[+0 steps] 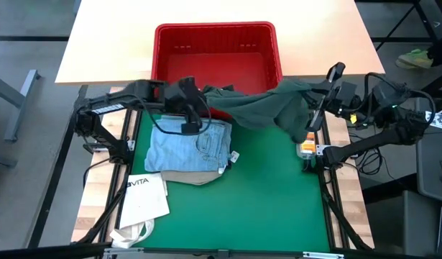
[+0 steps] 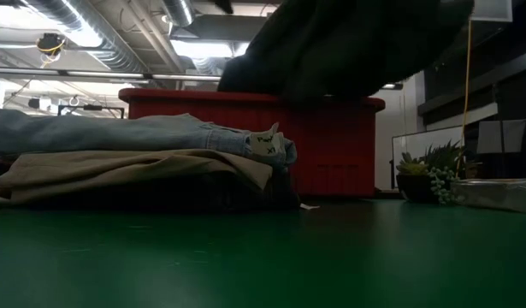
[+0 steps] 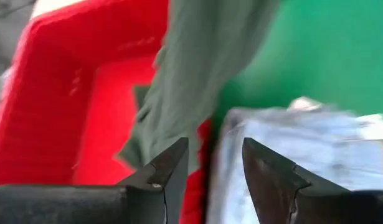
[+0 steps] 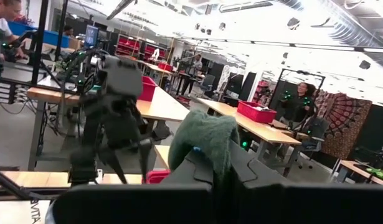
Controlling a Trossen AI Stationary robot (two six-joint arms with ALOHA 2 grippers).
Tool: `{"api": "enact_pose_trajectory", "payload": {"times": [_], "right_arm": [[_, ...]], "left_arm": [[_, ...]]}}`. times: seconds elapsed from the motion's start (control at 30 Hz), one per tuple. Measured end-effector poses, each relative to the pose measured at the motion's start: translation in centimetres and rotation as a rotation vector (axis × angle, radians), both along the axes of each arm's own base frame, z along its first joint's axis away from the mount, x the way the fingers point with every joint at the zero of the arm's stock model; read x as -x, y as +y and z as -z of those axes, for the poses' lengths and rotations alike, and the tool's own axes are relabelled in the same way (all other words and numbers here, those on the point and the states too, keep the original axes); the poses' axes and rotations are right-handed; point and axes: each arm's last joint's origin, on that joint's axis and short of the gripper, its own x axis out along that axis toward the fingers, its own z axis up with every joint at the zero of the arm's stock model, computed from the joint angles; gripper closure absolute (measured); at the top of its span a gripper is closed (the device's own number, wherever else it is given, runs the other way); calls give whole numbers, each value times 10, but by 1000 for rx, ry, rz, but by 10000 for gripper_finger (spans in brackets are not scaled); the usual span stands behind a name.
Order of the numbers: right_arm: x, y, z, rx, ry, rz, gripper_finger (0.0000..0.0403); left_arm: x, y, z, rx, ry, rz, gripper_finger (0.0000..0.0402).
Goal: Fold Laundry from Bin
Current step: Fold the green polo shirt
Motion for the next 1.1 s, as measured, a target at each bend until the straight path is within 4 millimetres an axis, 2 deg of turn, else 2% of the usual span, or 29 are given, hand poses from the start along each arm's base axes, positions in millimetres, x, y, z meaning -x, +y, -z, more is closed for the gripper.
{"api": "enact_pose_trajectory", "payload": {"times": [0.13, 0.33, 0.5, 0.63, 0.93, 1.03, 1.1], "right_arm": [[-1, 0, 2, 2, 20, -7, 401], [-1, 0, 2, 2, 22, -7, 400], [-2, 0, 2, 2, 22, -7, 400], [-2, 0, 2, 2, 22, -7, 400], [-2, 0, 2, 2, 22, -8, 400], [-2, 0, 2, 3, 22, -8, 400], [-2, 0, 2, 3, 22, -8, 400]], "left_arm": [[-6, 6, 26, -101, 84, -91, 243], [-10, 18, 64, -104, 190, -132, 202], [-16, 30, 84, -151, 191, -139, 170], [-21, 40, 92, -216, 158, -170, 164], [-16, 59, 103, -201, 185, -209, 180], [-18, 62, 101, -179, 149, -160, 221], [-22, 61, 99, -179, 105, -138, 266]]}}
